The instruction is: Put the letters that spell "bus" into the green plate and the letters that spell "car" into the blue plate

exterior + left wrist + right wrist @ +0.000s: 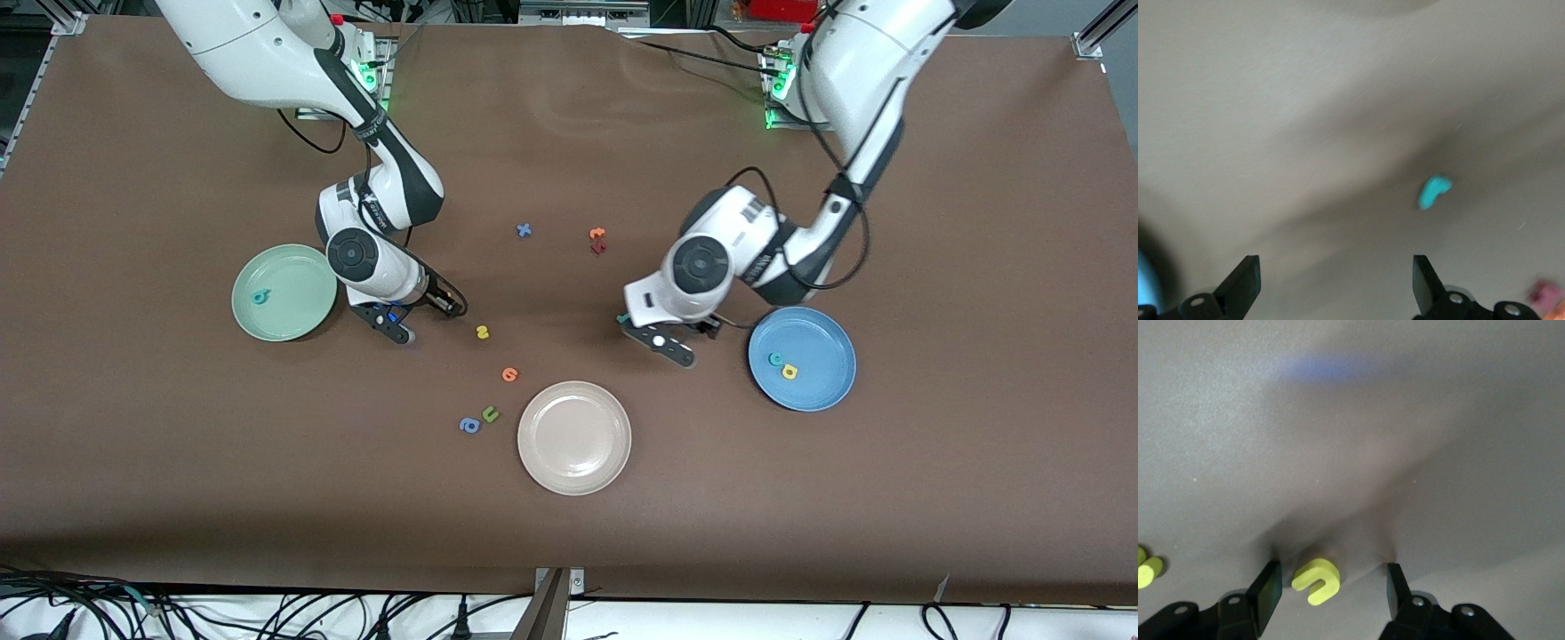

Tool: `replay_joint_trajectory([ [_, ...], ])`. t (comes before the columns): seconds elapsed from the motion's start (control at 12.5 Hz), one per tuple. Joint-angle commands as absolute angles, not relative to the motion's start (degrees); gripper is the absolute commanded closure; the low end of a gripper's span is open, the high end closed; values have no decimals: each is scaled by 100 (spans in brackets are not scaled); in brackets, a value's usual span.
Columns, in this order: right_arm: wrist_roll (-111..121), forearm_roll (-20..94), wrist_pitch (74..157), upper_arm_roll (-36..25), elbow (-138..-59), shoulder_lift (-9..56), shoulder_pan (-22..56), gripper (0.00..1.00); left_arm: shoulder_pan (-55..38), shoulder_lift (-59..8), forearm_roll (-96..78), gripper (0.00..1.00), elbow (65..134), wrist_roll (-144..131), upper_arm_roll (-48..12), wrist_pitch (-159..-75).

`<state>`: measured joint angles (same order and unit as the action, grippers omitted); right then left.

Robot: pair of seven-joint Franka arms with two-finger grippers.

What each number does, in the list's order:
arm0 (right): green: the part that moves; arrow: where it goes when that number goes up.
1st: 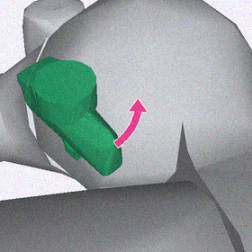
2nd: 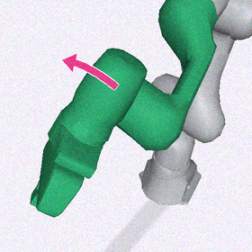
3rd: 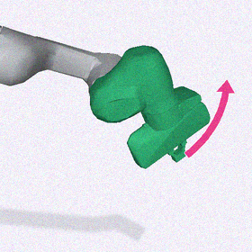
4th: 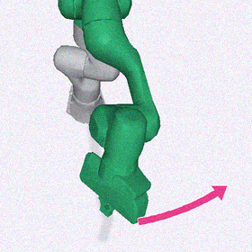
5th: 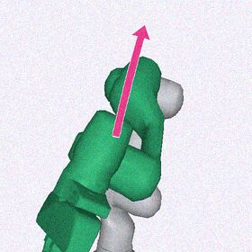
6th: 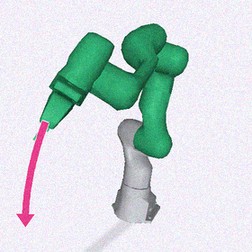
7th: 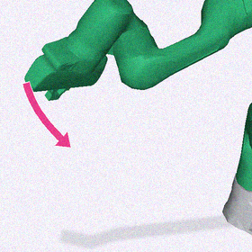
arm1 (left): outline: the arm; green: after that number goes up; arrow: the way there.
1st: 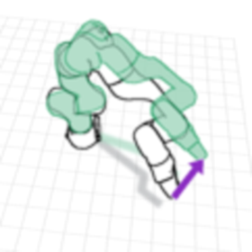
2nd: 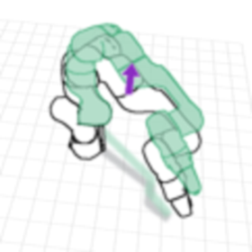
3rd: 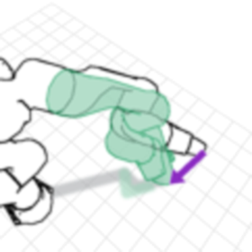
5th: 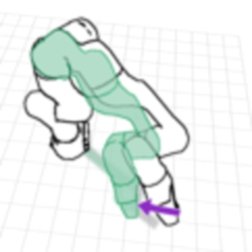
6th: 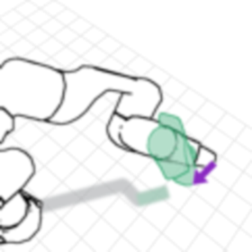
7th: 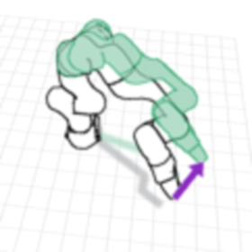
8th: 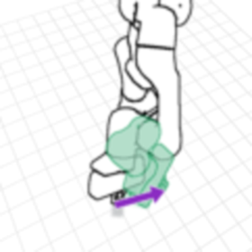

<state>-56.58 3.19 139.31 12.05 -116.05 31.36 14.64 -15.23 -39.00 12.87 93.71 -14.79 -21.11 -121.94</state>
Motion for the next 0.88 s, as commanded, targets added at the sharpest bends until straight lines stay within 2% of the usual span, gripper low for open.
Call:
replay_joint_trajectory([
  [0.0, -5818, 387, 14027, 1230, -11689, 3094, 1547, 28, -1634, -4245, 1187, 0, 9070, -2064, -2083, -12698],
  [0.16, -5818, 387, 14027, 1230, -11689, 3103, 1547, 31, -1871, -4446, 1230, 0, 9062, -2388, -2074, -12823],
  [0.32, -5818, 387, 14027, 1230, -11689, 3103, 1547, 41, -2117, -4535, 1266, 2, 9062, -2741, -2057, -12963],
  [0.48, -5810, 387, 14019, 1222, -11689, 3103, 1547, 53, -2145, -4535, 1274, 12, 9149, -2760, -2048, -12964],
  [0.64, -5810, 387, 14019, 1222, -11689, 3111, 1547, 56, -2171, -4605, 1318, 39, 9141, -2725, -2013, -12964],
  [0.8, -5810, 387, 14010, 1222, -11689, 3103, 1547, 68, -2153, -4605, 1572, 38, 9132, -2725, -1986, -12964],
])
